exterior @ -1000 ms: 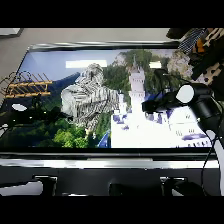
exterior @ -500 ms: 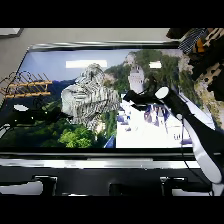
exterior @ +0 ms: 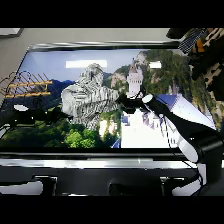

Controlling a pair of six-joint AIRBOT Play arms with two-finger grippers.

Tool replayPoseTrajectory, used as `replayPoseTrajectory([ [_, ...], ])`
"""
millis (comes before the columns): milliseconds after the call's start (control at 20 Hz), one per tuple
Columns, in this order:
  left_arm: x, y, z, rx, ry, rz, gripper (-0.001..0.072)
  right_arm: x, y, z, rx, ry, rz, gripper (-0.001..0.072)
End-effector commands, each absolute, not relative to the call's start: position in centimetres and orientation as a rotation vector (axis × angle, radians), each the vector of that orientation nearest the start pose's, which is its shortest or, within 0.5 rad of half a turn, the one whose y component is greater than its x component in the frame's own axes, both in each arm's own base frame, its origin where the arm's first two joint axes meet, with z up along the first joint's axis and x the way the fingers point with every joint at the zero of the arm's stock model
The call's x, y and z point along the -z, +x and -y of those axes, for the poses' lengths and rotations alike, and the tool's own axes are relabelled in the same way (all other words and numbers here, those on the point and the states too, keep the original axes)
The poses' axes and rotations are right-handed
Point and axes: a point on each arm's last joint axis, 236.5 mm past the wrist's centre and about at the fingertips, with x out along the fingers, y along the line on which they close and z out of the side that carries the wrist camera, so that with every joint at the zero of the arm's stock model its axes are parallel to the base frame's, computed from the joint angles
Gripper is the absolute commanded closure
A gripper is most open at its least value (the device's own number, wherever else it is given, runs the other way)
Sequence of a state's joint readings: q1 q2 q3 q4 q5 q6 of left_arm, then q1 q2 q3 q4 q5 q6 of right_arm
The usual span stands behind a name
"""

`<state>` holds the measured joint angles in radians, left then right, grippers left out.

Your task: Fold the clothes and pants, and hang the long-sleeved shirts on hangers.

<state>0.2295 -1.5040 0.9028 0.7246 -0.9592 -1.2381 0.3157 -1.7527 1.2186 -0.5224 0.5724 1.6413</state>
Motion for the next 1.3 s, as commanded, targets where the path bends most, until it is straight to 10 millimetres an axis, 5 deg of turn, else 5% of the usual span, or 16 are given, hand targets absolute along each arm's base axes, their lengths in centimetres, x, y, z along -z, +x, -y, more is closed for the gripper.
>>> replayPoseTrajectory([
  [0, 9.1, 38.7, 5.9, 0.214, -0.795, -1.289, 0.0688, 8.7, 47.4, -27.9, -0.213, 1.076, -1.2, 0.0193],
  [100, 9.1, 38.7, 5.9, 0.213, -0.794, -1.288, 0.0688, 9.5, 46.7, -28.1, -0.229, 1.057, -1.233, 0.0369],
  [150, 9.1, 38.7, 5.9, 0.214, -0.794, -1.289, 0.0688, 9.6, 46.6, -28.2, -0.235, 1.054, -1.239, 0.04],
  [300, 9.1, 38.7, 5.9, 0.214, -0.795, -1.289, 0.069, 9.1, 46.8, -28.5, -0.272, 1.031, -1.223, 0.0682],
  [350, 9.0, 38.7, 5.9, 0.212, -0.797, -1.288, 0.0691, 8.2, 47.2, -28.5, -0.295, 1.021, -1.201, 0.0683],
  [450, 8.1, 39.4, 5.3, 0.174, -0.805, -1.275, 0.0694, 3.7, 48.8, -28.3, -0.373, 0.965, -1.099, 0.0685],
  [550, 5.0, 41.4, 3.6, 0.11, -0.742, -1.227, 0.0694, -3.5, 50.7, -26.9, -0.44, 0.894, -0.95, 0.0685],
  [650, -1.6, 44.2, 2.5, 0.135, -0.604, -1.112, 0.0695, -12.4, 51.6, -24.6, -0.494, 0.794, -0.77, 0.0685],
  [750, -11.0, 46.4, 2.2, 0.165, -0.472, -0.939, 0.0694, -22.5, 50.9, -22.0, -0.53, 0.707, -0.558, 0.0685],
  [900, -27.5, 45.9, 1.9, 0.186, -0.326, -0.602, 0.0694, -38.4, 45.6, -17.8, -0.563, 0.614, -0.224, 0.0685],
  [1050, -41.3, 40.0, 1.6, 0.165, -0.206, -0.288, 0.0693, -50.0, 36.3, -13.9, -0.55, 0.527, 0.048, 0.0684],
  [1150, -46.5, 35.0, 0.6, 0.092, -0.206, -0.156, 0.0692, -54.8, 29.2, -11.4, -0.513, 0.467, 0.197, 0.0684],
  [1250, -49.3, 30.1, -0.5, 0.015, -0.217, -0.067, 0.0691, -57.3, 22.9, -9.0, -0.464, 0.44, 0.294, 0.0684],
])
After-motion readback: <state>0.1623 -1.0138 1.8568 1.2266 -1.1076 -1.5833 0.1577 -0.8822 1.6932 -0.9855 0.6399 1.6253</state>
